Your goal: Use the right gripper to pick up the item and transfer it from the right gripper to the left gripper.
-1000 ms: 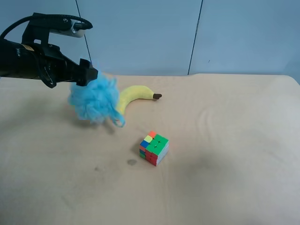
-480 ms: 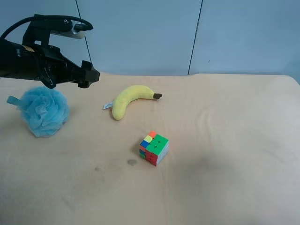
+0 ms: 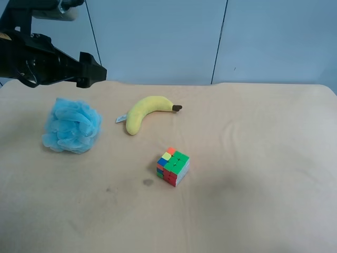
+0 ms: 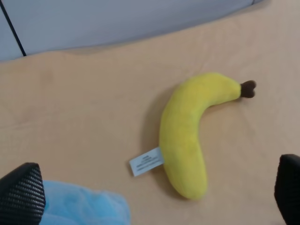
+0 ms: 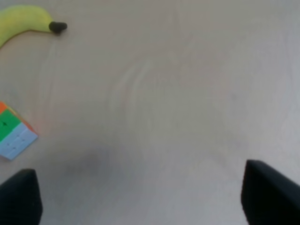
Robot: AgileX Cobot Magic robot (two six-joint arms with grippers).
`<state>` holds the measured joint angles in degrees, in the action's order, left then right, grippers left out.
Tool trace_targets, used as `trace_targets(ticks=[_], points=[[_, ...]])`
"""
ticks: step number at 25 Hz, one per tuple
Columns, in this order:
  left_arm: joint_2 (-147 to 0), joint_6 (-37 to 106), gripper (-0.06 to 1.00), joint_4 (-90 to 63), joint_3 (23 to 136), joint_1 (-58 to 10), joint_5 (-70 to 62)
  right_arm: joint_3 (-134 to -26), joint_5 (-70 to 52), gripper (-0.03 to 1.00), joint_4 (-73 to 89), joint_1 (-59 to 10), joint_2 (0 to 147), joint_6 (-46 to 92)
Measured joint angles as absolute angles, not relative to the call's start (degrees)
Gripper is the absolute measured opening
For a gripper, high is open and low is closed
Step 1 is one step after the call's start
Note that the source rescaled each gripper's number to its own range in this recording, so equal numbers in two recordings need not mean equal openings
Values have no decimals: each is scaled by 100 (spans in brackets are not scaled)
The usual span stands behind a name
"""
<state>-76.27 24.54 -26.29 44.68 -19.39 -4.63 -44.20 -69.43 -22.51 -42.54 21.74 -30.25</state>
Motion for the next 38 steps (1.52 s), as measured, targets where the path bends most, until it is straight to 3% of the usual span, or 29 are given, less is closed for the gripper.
trace_targets(ticks=[24, 38], points=[[-4375, 2392, 100, -2438, 4468, -1939, -3595, -4420, -6943, 80, -2302, -4254, 2174, -2805], [-2041, 814, 100, -1160, 4468, -1939, -4787, -4420, -6943, 80, -2302, -4254, 2174, -2759]])
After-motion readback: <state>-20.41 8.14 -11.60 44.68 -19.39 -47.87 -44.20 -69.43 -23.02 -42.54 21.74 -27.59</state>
